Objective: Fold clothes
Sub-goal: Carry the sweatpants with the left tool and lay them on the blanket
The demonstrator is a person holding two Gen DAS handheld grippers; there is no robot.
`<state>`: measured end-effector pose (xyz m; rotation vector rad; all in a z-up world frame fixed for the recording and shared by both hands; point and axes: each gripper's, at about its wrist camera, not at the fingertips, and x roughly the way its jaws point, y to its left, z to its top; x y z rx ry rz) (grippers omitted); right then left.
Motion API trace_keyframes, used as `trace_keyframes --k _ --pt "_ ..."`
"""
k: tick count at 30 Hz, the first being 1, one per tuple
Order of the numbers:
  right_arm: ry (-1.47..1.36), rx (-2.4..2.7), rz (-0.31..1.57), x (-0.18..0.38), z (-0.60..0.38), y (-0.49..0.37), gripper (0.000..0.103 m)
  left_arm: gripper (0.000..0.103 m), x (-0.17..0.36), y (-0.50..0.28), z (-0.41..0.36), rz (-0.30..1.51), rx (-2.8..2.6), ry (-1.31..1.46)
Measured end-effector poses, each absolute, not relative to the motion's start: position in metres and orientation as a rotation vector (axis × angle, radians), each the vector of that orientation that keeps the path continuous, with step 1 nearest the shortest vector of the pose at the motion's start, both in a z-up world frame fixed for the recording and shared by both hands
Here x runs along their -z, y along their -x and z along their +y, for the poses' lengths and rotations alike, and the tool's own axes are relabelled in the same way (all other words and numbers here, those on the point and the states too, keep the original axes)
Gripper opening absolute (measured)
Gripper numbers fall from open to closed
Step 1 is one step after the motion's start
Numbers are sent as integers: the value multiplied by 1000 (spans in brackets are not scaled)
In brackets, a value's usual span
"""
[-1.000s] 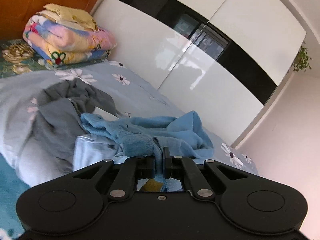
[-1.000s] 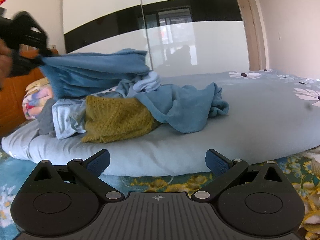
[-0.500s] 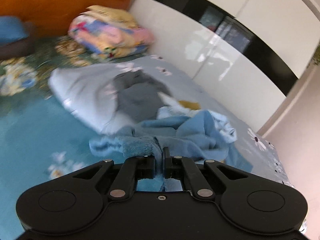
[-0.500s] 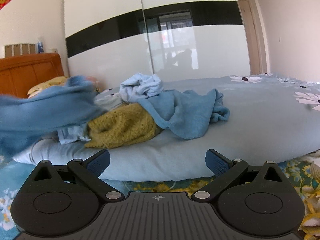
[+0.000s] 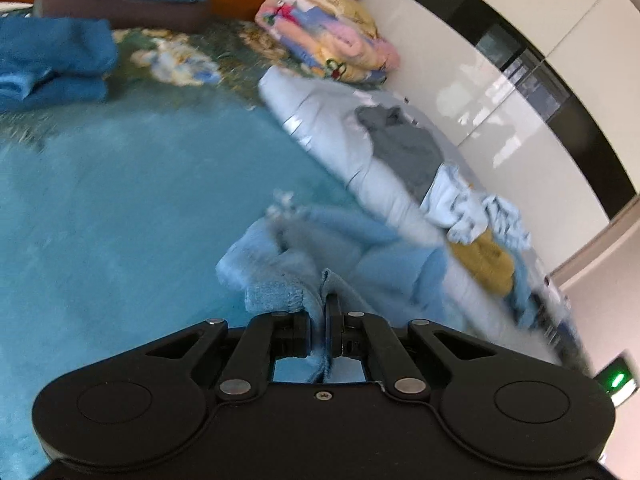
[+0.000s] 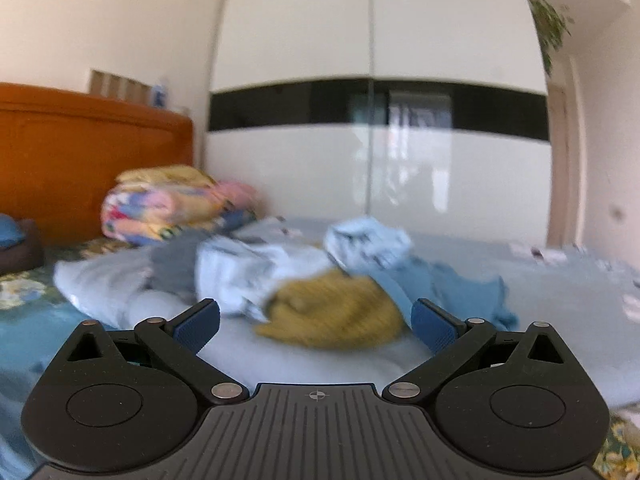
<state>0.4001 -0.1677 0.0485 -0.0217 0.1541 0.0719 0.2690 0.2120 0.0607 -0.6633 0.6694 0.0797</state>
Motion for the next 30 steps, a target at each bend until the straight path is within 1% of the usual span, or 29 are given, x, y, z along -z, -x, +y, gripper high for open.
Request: trace_keyframes --k 3,5,11,15,21,25,30 --pt "-2 -123 140 -55 -148 -387 103 3 -36 -249 226 680 -63 722" --pt "36 -136 155 -57 -133 -378 103 3 -21 -242 234 692 -50 770" --pt "157 -133 198 -70 -107 -341 103 3 -14 -229 242 657 -6 809" --pt "184 -127 206 -92 -113 -307 103 3 -14 -215 241 648 -8 810" --pt "194 -133 188 -149 -143 -248 103 3 -9 -192 230 648 -22 826" --pt "238 -114 143 -181 -163 -206 103 3 -9 -173 220 651 -22 829" --pt "287 -80 109 -200 -180 -160 103 3 -11 -141 208 647 -18 813"
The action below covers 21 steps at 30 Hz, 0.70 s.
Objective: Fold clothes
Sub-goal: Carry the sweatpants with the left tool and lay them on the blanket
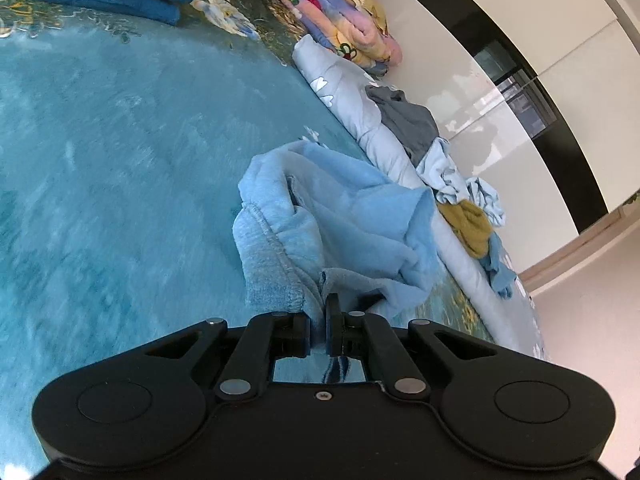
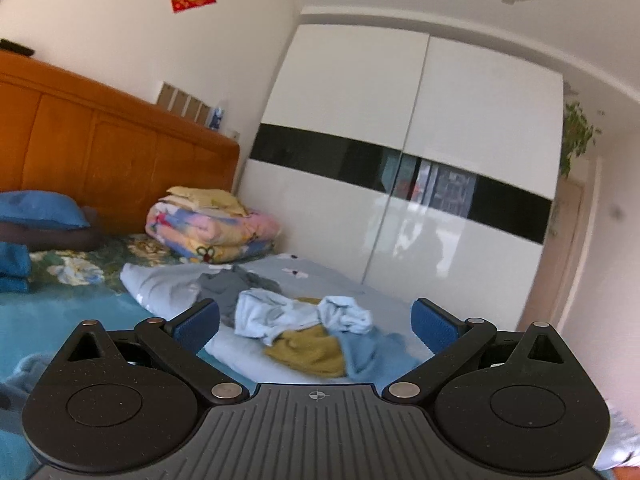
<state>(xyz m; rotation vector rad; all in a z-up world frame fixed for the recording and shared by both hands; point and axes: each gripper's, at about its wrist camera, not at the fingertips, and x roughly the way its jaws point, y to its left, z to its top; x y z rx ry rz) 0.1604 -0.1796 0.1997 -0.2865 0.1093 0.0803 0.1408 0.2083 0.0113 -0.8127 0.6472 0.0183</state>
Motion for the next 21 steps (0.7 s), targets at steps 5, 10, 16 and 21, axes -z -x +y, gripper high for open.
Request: trace_keyframes --k 5,10,16,21 --pt "267 -90 140 -197 -184 -134 103 3 -14 -101 212 634 -48 799" --pt "266 -140 183 -184 -174 -124 103 3 -16 -65 235 599 -126 817" --pt "256 -249 294 -155 -144 -141 103 4 -13 -65 240 604 -134 817" --pt "252 -341 417 -122 -111 -166 103 20 -10 -71 241 608 -106 819"
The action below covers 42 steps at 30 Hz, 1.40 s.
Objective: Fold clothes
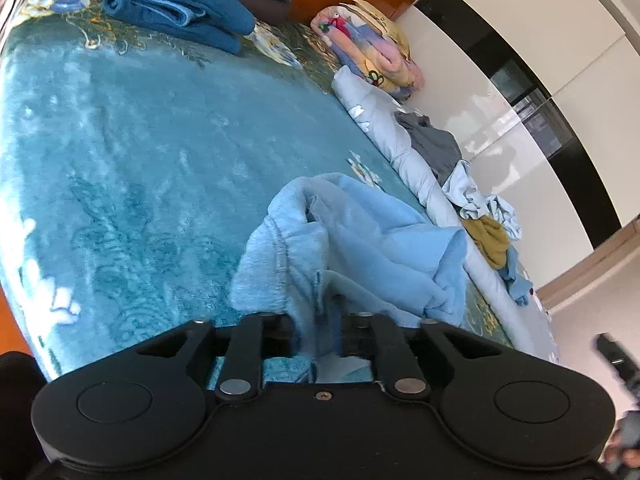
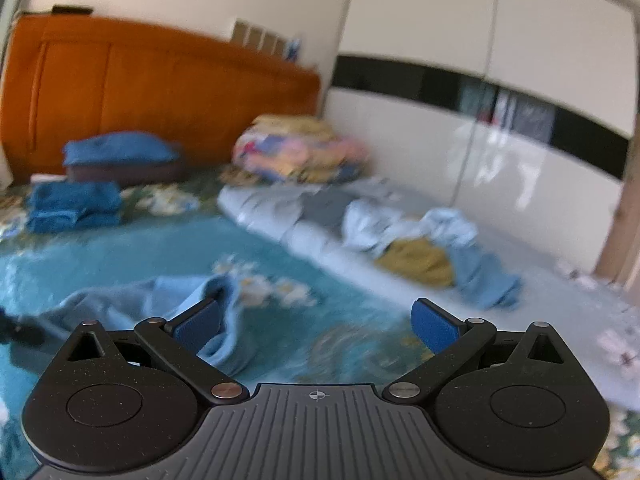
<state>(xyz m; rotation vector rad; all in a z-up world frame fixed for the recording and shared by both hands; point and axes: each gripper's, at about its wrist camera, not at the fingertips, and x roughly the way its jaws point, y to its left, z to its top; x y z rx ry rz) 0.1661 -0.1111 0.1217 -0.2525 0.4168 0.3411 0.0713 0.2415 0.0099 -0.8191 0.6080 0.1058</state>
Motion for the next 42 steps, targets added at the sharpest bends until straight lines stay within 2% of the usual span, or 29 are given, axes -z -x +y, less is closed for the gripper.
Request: trace_keyframes --k 3,5,7,14,19,21,22,24,25,27,28,29,37,42 --pt "243 -385 507 -98 -96 -180 103 27 -5 -72 246 606 -89 852" --pt "233 -402 565 -82 -86 -190 103 38 -2 -73 249 601 -75 878" --pt "202 -435 627 -67 -80 -196 103 44 -1 -74 252 585 -55 905" --pt "-36 -566 814 -35 -66 -220 100 48 9 -74 271 550 -82 1037" --pt "-272 -560 924 -16 -67 -251 84 48 16 -72 285 525 -130 1105" --pt "-340 -555 974 -6 -68 -261 65 48 18 -71 290 517 -145 1123" --pt "-356 -551 994 -1 -67 -264 60 48 18 -71 292 512 -152 1123" --pt "-374 -545 1023 7 -65 -268 34 46 18 -70 295 502 -167 1121" --pt "-362 -547 1028 10 -64 -268 31 46 19 -70 297 498 -171 1121" --pt "-337 -563 1029 12 -64 -267 16 41 19 -71 298 500 -175 1124" --pt "-331 -566 1019 11 -66 -267 14 31 19 -72 297 506 -176 1118" --pt "-325 -563 999 8 -70 -266 11 28 19 -73 296 511 -176 1111" --pt "-91 -365 758 -39 -119 -273 8 30 22 -74 294 534 -152 1101" --pt "12 -221 668 -58 -156 -279 8 38 23 -77 293 548 -134 1101"
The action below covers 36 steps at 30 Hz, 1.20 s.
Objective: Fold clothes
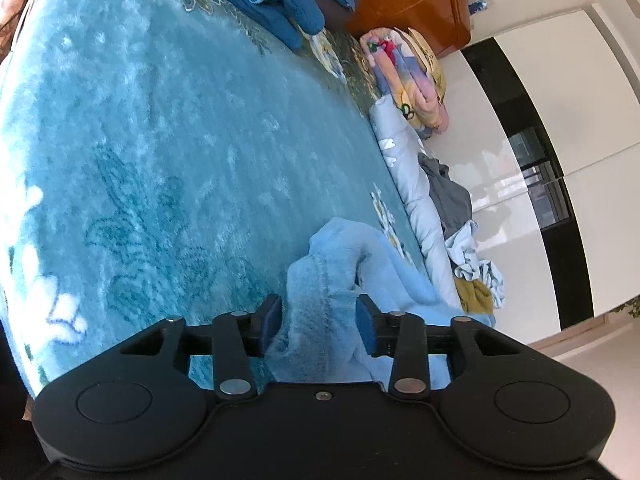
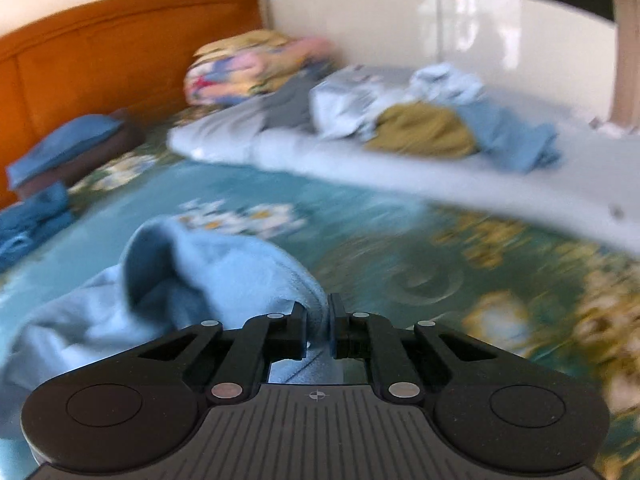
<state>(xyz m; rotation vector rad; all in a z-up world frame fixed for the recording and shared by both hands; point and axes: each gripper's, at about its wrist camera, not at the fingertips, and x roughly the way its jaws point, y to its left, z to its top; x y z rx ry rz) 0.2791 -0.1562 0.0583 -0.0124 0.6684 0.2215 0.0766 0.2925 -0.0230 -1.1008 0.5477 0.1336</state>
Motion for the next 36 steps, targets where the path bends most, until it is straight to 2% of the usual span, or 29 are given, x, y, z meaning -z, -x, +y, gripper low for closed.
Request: trace_keyframes --k 5,13,14,15,17,21,24,26,36 --pt "113 -99 599 -66 -179 -272 8 42 23 -82 289 562 -108 1091" --pt "188 -128 787 -30 -192 -263 10 46 24 -89 293 600 -106 1100" --pt "182 -151 780 -35 -192 -258 14 46 22 -88 295 609 -100 1102" --pt "178 -174 768 -42 -191 -253 25 46 18 -87 297 614 -86 1097" --pt "182 -218 732 -56 -189 -245 36 47 7 -85 303 611 -45 1074" --pt "219 -296 628 -86 -178 -250 47 54 -23 -106 316 643 -24 939" --pt "215 -376 636 -88 -156 -280 47 55 -39 -146 324 663 -8 855" --pt "220 -439 667 -84 -136 -303 47 60 -39 -176 330 680 24 859" --pt "236 -663 954 -21 -76 -389 47 61 16 -284 311 966 158 644"
